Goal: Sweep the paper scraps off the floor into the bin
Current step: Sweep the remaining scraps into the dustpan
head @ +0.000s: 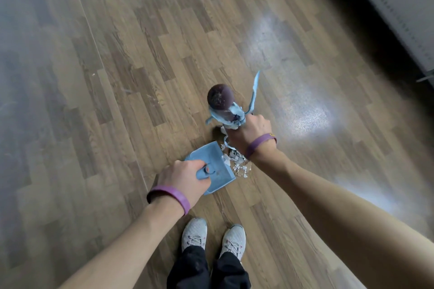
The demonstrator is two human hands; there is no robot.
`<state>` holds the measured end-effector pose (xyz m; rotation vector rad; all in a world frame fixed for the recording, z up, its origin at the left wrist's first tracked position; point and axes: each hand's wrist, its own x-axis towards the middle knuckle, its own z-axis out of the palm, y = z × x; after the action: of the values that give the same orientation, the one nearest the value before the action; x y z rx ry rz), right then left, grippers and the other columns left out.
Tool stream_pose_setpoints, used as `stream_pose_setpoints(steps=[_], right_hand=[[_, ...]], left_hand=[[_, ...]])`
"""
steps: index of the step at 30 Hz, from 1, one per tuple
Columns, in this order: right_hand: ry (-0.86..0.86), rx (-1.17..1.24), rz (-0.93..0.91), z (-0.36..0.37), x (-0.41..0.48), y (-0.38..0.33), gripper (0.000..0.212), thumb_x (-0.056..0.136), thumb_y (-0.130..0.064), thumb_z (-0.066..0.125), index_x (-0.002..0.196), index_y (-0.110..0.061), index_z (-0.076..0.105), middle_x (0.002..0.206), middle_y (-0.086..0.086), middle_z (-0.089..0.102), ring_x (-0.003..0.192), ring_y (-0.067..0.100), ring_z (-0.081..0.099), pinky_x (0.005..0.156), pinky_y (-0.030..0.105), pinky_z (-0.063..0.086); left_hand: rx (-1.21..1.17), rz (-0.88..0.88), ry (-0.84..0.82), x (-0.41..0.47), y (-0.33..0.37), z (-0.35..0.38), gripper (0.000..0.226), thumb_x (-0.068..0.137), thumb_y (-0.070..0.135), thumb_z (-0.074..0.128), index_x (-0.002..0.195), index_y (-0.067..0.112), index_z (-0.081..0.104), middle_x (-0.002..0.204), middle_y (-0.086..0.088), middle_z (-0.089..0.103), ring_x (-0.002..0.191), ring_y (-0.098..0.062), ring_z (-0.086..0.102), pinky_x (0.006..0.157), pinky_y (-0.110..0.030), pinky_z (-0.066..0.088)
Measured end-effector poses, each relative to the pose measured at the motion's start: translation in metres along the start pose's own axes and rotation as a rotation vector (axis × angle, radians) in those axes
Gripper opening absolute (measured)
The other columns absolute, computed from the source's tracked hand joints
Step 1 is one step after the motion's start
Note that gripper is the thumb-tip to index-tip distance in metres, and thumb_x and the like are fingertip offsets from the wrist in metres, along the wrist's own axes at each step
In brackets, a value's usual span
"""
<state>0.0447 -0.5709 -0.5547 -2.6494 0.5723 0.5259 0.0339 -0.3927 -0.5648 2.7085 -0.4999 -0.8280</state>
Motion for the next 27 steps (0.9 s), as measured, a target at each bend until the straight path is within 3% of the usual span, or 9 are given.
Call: stream_pose_setpoints(steps=[2, 5, 9, 15, 21, 24, 27], right_hand=[[0.064, 0.058, 0.018, 0.000, -0.008, -0.005, 0.032, 0.096, -0.042, 0.041, 0.079, -0.016, 0.049, 0.094, 0.014, 0.068, 0.091, 0.040, 0.059, 0.066, 0.032, 0.031], [0.166, 0.239, 0.114, -0.004, -0.011, -0.005, 0.048, 0.095, -0.050, 0.038, 0.080, -0.009, 0.059, 0.087, 0.014, 0.068, 0.088, 0.040, 0.059, 0.071, 0.036, 0.043], [0.275, 0.425, 0.229, -0.020, -0.009, -0.006, 0.071, 0.074, -0.069, 0.022, 0.078, -0.013, 0.067, 0.080, 0.005, 0.071, 0.082, 0.031, 0.064, 0.077, 0.037, 0.052], [0.362, 0.711, 0.293, -0.053, -0.016, 0.009, 0.034, 0.067, -0.053, 0.042, 0.059, -0.032, 0.067, 0.062, -0.002, 0.069, 0.069, 0.025, 0.069, 0.071, 0.047, 0.058], [0.445, 0.782, 0.234, -0.082, -0.029, 0.014, 0.040, 0.088, -0.026, 0.055, 0.048, -0.022, 0.059, 0.065, 0.011, 0.068, 0.064, 0.032, 0.070, 0.062, 0.053, 0.058], [0.450, 0.745, 0.189, -0.089, -0.027, 0.012, 0.038, 0.089, -0.029, 0.055, 0.052, -0.020, 0.059, 0.064, 0.005, 0.067, 0.070, 0.032, 0.070, 0.067, 0.051, 0.058], [0.441, 0.618, 0.138, -0.086, -0.019, 0.009, 0.030, 0.082, -0.045, 0.050, 0.062, -0.027, 0.065, 0.063, 0.001, 0.068, 0.068, 0.027, 0.068, 0.070, 0.049, 0.057]], left_hand=[[-0.006, -0.002, 0.009, 0.001, -0.002, 0.000, 0.024, 0.084, 0.041, 0.053, 0.086, 0.017, 0.059, 0.081, -0.005, 0.067, 0.080, -0.030, 0.062, 0.057, -0.026, 0.039], [0.006, -0.005, 0.012, 0.003, -0.007, 0.000, 0.022, 0.085, 0.040, 0.052, 0.085, 0.019, 0.058, 0.085, -0.006, 0.067, 0.082, -0.033, 0.061, 0.057, -0.027, 0.038], [0.002, -0.012, 0.009, 0.004, -0.011, -0.001, 0.019, 0.083, 0.040, 0.053, 0.089, 0.023, 0.061, 0.088, -0.006, 0.068, 0.085, -0.033, 0.061, 0.059, -0.027, 0.036], [-0.028, -0.028, -0.002, -0.005, -0.022, 0.001, 0.022, 0.083, 0.041, 0.053, 0.089, 0.022, 0.061, 0.082, -0.004, 0.067, 0.082, -0.033, 0.060, 0.063, -0.029, 0.046], [-0.067, -0.059, -0.008, -0.017, -0.029, -0.004, 0.023, 0.085, 0.042, 0.051, 0.072, 0.023, 0.052, 0.073, -0.004, 0.063, 0.074, -0.033, 0.057, 0.060, -0.028, 0.044], [-0.071, -0.077, -0.001, -0.025, -0.032, -0.007, 0.022, 0.084, 0.042, 0.051, 0.071, 0.025, 0.052, 0.068, -0.001, 0.059, 0.070, -0.029, 0.055, 0.059, -0.027, 0.043], [-0.061, -0.096, 0.023, -0.031, -0.038, -0.009, 0.021, 0.084, 0.042, 0.052, 0.073, 0.025, 0.053, 0.068, 0.000, 0.058, 0.069, -0.028, 0.054, 0.058, -0.026, 0.042]])
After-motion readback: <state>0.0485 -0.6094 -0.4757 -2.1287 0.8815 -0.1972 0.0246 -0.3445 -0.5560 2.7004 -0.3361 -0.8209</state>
